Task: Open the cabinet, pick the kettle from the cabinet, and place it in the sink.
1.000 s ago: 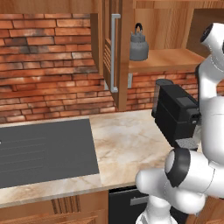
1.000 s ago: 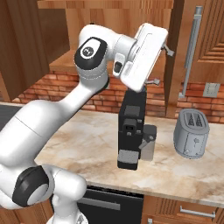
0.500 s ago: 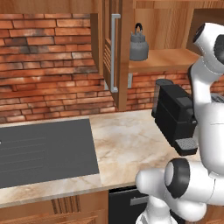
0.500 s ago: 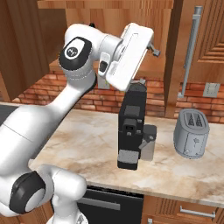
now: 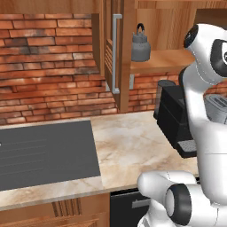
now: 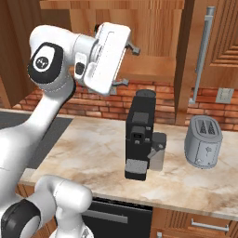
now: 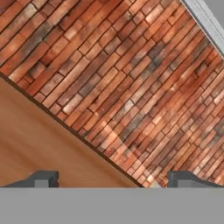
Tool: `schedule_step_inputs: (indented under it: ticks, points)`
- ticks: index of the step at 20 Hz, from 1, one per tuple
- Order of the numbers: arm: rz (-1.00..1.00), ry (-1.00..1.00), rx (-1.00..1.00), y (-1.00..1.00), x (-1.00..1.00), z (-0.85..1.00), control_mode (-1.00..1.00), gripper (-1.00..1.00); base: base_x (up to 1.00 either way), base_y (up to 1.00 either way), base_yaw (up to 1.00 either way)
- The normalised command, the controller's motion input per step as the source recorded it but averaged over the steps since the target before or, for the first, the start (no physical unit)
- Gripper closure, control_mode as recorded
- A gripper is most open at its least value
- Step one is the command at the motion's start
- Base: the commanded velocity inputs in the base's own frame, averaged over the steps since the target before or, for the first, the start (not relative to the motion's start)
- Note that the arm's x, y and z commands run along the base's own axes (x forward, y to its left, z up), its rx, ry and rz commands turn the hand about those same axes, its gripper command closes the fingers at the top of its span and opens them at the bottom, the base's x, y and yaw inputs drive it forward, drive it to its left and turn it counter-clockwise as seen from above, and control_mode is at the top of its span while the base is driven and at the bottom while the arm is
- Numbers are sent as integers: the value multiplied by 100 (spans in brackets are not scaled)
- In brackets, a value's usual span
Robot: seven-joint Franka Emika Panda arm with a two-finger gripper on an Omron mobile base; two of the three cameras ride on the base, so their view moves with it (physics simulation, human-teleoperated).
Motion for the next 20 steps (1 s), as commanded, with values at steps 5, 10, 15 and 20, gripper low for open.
schedule_step_inputs:
  ticks: [5,10,15,20]
  points:
    - [43,22,-5,52,-23,15,-100,-100,0,0,0]
    - [58,23,-3,38,-22,14,-100,-100,0,0,0]
    - [63,21,0,29,-21,9,-100,-100,0,0,0]
    - [63,20,0,36,-17,4,-100,-100,0,0,0]
